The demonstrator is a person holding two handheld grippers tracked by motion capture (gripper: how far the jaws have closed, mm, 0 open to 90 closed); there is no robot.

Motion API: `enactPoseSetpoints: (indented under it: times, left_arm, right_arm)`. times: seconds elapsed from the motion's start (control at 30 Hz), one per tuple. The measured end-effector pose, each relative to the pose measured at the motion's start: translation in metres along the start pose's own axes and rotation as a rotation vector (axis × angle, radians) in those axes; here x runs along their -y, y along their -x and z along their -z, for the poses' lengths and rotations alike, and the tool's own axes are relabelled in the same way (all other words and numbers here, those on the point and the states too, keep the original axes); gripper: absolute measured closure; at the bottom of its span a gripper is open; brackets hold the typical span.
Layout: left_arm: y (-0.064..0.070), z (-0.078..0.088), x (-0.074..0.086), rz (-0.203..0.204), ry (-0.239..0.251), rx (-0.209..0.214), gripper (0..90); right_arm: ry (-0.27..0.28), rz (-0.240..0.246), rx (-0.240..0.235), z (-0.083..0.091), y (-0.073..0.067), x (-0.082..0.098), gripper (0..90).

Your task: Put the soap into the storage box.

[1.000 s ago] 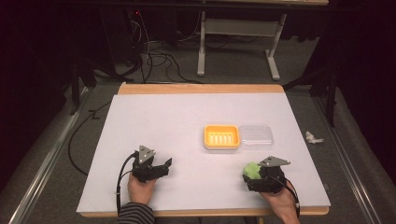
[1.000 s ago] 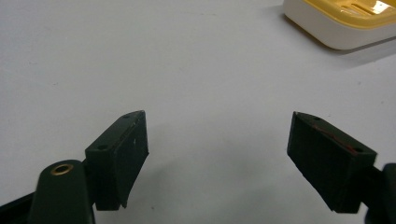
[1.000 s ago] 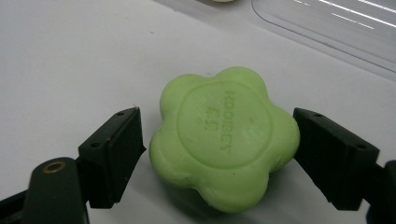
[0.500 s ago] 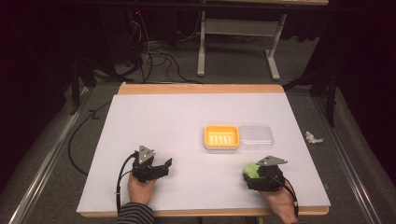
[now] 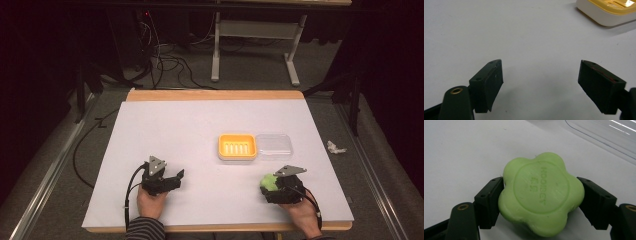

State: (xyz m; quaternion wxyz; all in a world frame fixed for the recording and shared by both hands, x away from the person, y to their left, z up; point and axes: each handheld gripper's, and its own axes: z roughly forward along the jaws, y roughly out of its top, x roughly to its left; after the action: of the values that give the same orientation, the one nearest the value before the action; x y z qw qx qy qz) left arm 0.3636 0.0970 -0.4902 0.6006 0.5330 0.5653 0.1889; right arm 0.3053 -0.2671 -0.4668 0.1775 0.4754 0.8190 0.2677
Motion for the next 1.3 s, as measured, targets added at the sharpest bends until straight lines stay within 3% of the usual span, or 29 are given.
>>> enactPoseSetpoints:
  times: [0.2, 0.43, 1.3]
  left_arm:
    - [-0.001, 0.002, -0.002, 0.019, 0.013, 0.007, 20.3]
    - [-0.001, 0.003, -0.002, 0.026, 0.018, 0.021, 20.1]
    - [-0.001, 0.003, -0.002, 0.023, 0.011, 0.021, 20.1]
  right_arm:
    - [0.002, 0.026, -0.017, 0.001, -0.001, 0.0, 26.7]
    - [0.034, 0.038, -0.003, 0.006, -0.004, -0.004, 26.8]
    - [0.139, 0.071, 0.006, 0.023, -0.003, -0.016, 27.3]
